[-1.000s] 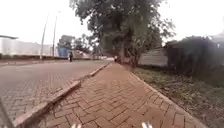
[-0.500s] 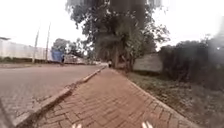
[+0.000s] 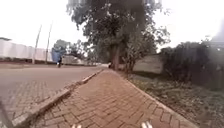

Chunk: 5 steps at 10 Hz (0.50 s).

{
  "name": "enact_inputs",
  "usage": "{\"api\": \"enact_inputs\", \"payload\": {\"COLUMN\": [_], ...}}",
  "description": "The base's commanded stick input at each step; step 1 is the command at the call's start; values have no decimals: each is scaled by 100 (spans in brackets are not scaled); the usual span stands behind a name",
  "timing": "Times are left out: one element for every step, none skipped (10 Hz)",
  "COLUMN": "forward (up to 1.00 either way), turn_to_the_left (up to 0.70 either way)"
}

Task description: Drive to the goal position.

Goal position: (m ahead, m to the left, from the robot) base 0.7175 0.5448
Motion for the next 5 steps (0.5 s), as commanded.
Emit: {"api": "enact_inputs", "payload": {"forward": [50,50,50,50,50], "turn_to_the_left": [0,0,0,0,0]}}
